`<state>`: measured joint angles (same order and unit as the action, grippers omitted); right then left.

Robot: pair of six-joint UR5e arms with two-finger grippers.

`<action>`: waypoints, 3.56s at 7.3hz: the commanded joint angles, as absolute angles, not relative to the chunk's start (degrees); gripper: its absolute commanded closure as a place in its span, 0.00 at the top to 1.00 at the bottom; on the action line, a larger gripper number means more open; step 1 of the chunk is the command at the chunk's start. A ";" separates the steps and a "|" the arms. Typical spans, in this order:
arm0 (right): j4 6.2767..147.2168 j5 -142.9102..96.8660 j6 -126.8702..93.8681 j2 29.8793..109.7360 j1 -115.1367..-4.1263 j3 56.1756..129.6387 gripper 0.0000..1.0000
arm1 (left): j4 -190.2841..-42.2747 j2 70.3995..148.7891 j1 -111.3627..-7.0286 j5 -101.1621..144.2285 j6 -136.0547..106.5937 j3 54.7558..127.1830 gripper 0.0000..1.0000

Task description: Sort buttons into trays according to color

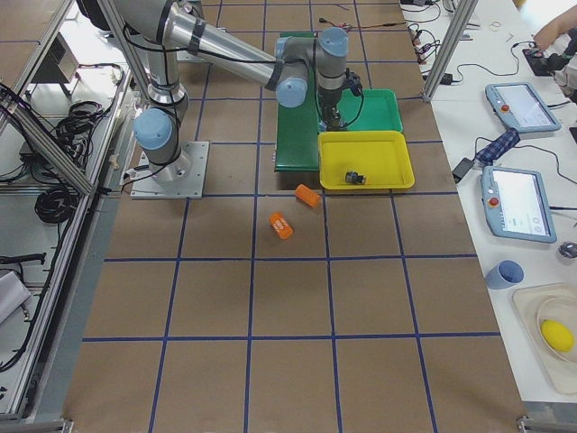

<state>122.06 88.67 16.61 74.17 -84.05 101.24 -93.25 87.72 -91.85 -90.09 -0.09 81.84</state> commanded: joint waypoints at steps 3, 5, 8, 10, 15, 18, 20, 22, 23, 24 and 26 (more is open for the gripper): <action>132.51 89.47 0.28 64.70 -82.19 97.38 0.00 | -93.25 87.71 -91.85 -90.09 -0.18 81.83 1.00; 136.56 89.21 -1.91 61.54 -81.65 97.38 0.00 | -93.25 87.71 -91.93 -90.09 -0.09 81.83 1.00; 141.06 90.00 -3.95 62.04 -81.65 97.64 1.00 | -93.25 87.71 -91.93 -90.09 -0.09 81.83 1.00; 137.06 90.70 -4.04 66.33 -81.91 98.43 1.00 | -93.25 87.71 -91.93 -90.09 -0.09 81.83 1.00; 93.51 89.91 -4.04 96.10 -84.02 98.53 1.00 | -93.25 87.71 -91.93 -90.09 -0.09 81.83 1.00; 86.75 89.82 -4.04 98.00 -87.08 98.44 1.00 | -93.25 87.71 -91.93 -90.09 -0.09 81.91 1.00; 86.84 89.91 -3.08 97.91 -88.33 98.44 1.00 | -93.86 88.32 -92.02 -89.65 1.05 81.39 1.00; 86.75 90.62 -2.81 98.17 -87.80 97.74 1.00 | -94.13 89.55 -91.85 -88.68 0.70 79.90 1.00; 86.75 90.62 -2.81 98.43 -87.72 97.30 1.00 | -96.39 90.26 -91.93 -86.94 0.53 78.41 1.00; 86.75 89.75 -2.90 99.13 -87.80 97.29 1.00 | -96.50 91.22 -91.93 -86.84 0.27 77.44 1.00; 86.75 89.74 -3.34 99.40 -88.07 97.65 1.00 | -96.50 91.93 -92.02 -86.92 0.26 76.64 1.00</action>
<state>86.75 89.86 -3.00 99.20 -87.94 97.56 -96.45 91.51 -91.96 -86.94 0.27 77.12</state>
